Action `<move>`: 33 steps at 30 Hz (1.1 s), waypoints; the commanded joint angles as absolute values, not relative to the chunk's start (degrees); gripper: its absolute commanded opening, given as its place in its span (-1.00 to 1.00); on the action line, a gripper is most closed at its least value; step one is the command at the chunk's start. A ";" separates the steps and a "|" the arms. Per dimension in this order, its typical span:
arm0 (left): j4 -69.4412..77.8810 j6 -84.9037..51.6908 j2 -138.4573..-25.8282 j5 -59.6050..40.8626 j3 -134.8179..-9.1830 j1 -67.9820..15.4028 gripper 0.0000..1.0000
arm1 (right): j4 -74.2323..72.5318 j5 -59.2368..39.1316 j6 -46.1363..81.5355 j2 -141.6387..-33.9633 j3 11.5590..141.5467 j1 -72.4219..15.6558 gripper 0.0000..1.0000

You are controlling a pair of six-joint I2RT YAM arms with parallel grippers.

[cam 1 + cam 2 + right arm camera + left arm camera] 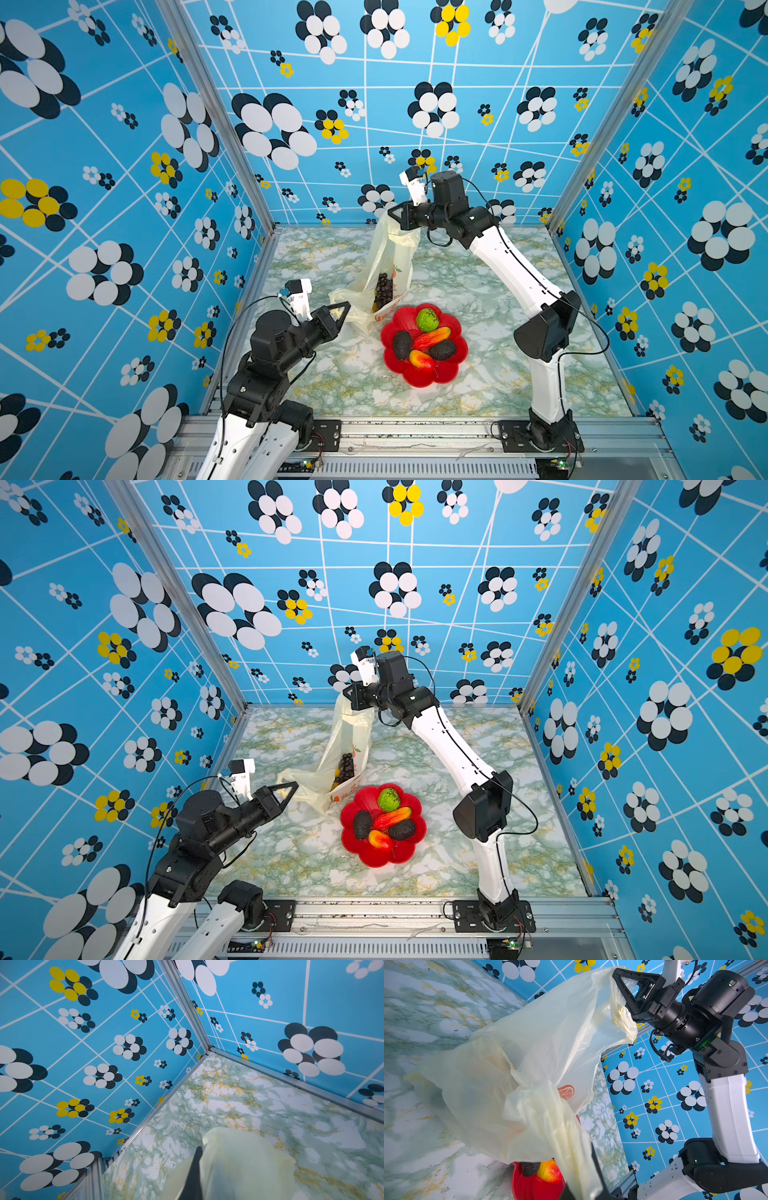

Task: Place the fruits into the plastic bag
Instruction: 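Withdraw the right gripper up out of the bag, away from the plate, then lower the right gripper onto the green custard apple and close on it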

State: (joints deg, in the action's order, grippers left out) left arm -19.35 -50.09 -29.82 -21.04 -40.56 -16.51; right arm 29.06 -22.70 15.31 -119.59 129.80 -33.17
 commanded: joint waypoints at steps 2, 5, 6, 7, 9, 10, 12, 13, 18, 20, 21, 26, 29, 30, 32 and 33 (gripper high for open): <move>-12.74 -51.73 -30.21 -21.77 -38.26 -16.27 -1.00 | 31.54 -26.51 16.29 -117.90 125.45 -32.28 -0.45; -11.16 -52.30 -31.38 -22.43 -37.98 -16.36 -1.00 | 29.10 -25.92 16.79 -113.01 119.23 -31.24 0.07; -11.00 -52.30 -31.81 -22.74 -38.12 -16.46 -1.00 | 28.56 -25.64 16.79 -111.29 117.55 -30.91 0.29; -10.78 -52.22 -32.20 -23.01 -38.32 -16.47 -1.00 | 28.23 -24.90 16.77 -109.29 115.86 -30.66 0.58; -10.33 -52.25 -32.78 -23.28 -38.63 -16.61 -1.00 | 27.95 -22.89 16.24 -105.51 112.80 -30.50 0.99; -9.99 -52.29 -32.97 -23.29 -38.67 -16.70 -1.00 | 27.65 -22.08 16.05 -103.27 111.09 -30.50 0.99; -9.43 -52.38 -33.34 -23.07 -38.84 -17.14 -1.00 | 26.31 -20.73 16.24 -98.42 107.08 -30.50 0.99; -9.19 -52.45 -33.47 -22.95 -38.78 -17.37 -1.00 | 25.61 -20.01 16.35 -96.14 105.11 -30.50 0.99; -8.00 -52.73 -34.73 -22.12 -38.70 -19.31 -1.00 | 26.17 -14.83 17.69 -83.32 95.75 -30.51 0.99; -7.43 -52.65 -35.08 -21.48 -38.54 -20.31 -1.00 | 29.16 -12.51 18.23 -79.05 92.76 -30.50 0.99; -7.09 -52.73 -35.29 -21.13 -38.41 -20.75 -1.00 | 31.54 -11.19 18.43 -77.19 90.41 -30.53 0.99; -6.81 -52.09 -36.24 -20.92 -38.80 -21.95 -1.00 | 43.56 -10.26 20.69 -70.33 82.13 -30.95 0.90; -7.53 -51.52 -36.56 -21.09 -39.11 -22.15 -1.00 | 46.50 -9.99 22.88 -67.86 74.48 -33.46 0.82; -7.64 -51.42 -36.65 -21.18 -39.20 -22.15 -1.00 | 46.58 -8.31 23.51 -67.30 71.56 -34.88 0.78; -7.82 -51.38 -36.72 -21.18 -39.32 -22.24 -1.00 | 46.39 -4.84 24.12 -67.07 67.73 -37.18 0.74; -7.84 -51.42 -36.65 -21.18 -39.35 -22.24 -1.00 | 45.76 -3.39 24.65 -67.38 66.08 -38.35 0.73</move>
